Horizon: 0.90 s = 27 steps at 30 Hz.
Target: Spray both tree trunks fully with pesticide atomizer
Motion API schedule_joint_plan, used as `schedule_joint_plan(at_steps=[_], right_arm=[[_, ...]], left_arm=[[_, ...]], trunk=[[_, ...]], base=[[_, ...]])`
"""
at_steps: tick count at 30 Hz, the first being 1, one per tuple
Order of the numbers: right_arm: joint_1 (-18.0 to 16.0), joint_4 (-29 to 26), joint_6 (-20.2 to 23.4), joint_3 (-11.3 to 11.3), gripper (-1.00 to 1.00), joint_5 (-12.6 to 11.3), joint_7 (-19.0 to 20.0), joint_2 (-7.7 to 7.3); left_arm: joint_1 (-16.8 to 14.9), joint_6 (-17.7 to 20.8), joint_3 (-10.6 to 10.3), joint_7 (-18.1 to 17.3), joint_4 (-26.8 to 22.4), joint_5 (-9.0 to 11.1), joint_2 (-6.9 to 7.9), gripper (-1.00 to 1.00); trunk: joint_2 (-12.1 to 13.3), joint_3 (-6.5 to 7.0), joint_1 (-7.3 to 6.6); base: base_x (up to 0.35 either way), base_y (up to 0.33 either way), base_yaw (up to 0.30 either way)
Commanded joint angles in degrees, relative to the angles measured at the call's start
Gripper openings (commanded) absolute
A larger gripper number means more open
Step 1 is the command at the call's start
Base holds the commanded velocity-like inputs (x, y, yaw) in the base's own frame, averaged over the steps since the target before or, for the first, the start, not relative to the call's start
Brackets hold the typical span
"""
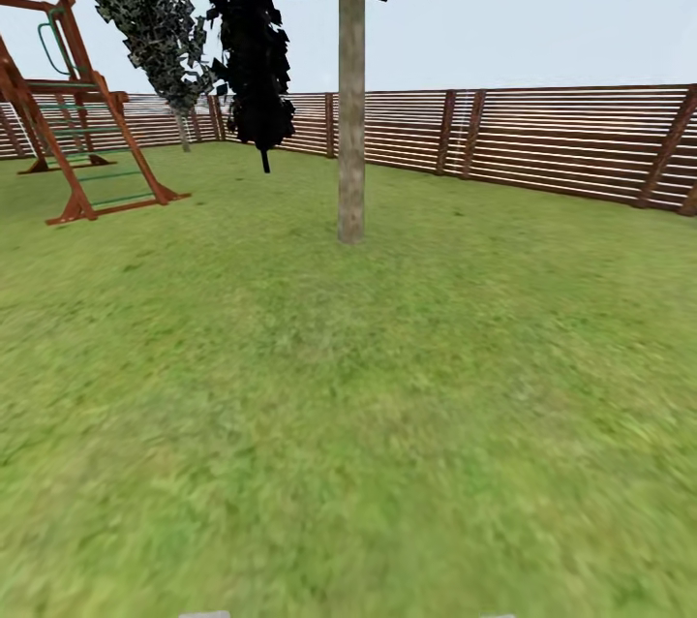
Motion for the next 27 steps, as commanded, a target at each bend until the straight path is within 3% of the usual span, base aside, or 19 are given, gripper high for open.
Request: schedule_joint_plan(at_steps=[1, 27], right_arm=[[0.00, -0.07, -0.04, -0.50, 1.00, 0.29, 0.31, 0.02], [-0.03, -0.08, -0.04, -0.50, 1.00, 0.29, 0.31, 0.01]], left_arm=[[-0.04, -0.17, 0.34, 0.27, 0.07, -0.61, 0.00, -1.00], [-0.04, -0.21, 0.33, 0.27, 0.07, -0.61, 0.00, -1.00]], trunk=[[-0.02, -0.05, 0.03], [-0.02, -0.05, 0.03]], base=[[0.341, 0.000, 0.000], [0.341, 0.000, 0.000]])
